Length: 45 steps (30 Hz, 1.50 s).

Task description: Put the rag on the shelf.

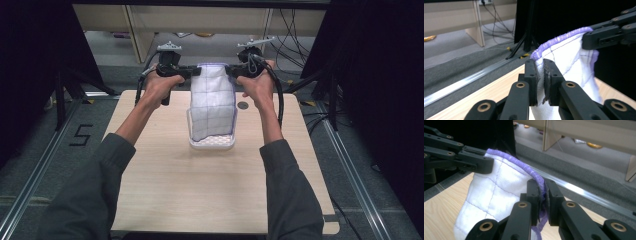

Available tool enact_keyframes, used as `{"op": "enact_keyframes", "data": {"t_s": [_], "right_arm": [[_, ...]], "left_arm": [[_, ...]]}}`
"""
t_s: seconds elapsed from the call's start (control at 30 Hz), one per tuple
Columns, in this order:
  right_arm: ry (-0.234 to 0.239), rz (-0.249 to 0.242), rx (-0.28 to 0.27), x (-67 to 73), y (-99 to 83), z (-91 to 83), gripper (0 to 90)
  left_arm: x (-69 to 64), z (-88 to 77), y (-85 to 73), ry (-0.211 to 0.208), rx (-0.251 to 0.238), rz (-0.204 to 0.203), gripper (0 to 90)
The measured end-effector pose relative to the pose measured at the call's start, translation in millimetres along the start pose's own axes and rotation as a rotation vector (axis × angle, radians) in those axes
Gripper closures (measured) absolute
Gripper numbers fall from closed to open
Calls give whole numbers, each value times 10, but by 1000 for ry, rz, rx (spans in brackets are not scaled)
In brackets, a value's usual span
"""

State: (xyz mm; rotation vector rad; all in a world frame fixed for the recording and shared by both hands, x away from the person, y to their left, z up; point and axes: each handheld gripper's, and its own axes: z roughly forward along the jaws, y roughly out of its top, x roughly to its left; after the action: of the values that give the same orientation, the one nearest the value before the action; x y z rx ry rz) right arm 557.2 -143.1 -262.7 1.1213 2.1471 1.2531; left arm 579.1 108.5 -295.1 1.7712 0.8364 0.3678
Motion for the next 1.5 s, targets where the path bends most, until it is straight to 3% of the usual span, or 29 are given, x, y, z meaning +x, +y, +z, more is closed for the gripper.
{"op": "enact_keyframes", "data": {"t_s": [0.3,0.6,0.73,0.87,0.93,1.0,1.03,1.13,1.2,1.37,1.4,1.5], "right_arm": [[-34,26,88,-64,-75,282,832],[-54,41,157,-157,-296,541,825],[-43,45,168,-199,-364,615,821],[-36,52,185,-216,-427,675,814],[-40,45,208,-229,-453,695,804],[-36,90,228,-216,-471,695,794],[-41,77,233,-227,-485,699,789],[-37,92,257,-239,-530,716,755],[-51,114,262,-257,-549,722,697],[-60,123,240,-289,-550,674,643],[-61,148,239,-276,-545,655,634],[-62,133,229,-302,-531,593,610]], "left_arm": [[83,197,-142,51,56,28,814],[138,366,-384,57,130,16,813],[168,413,-464,48,151,-7,808],[184,438,-527,34,184,-2,804],[186,441,-556,29,199,-5,800],[192,433,-585,22,192,-12,791],[198,427,-604,18,191,-14,784],[231,404,-650,18,228,1,757],[246,382,-664,30,222,-16,661],[295,275,-624,59,202,-29,589],[308,245,-618,58,206,-30,581],[320,163,-615,68,212,-28,558]]}}
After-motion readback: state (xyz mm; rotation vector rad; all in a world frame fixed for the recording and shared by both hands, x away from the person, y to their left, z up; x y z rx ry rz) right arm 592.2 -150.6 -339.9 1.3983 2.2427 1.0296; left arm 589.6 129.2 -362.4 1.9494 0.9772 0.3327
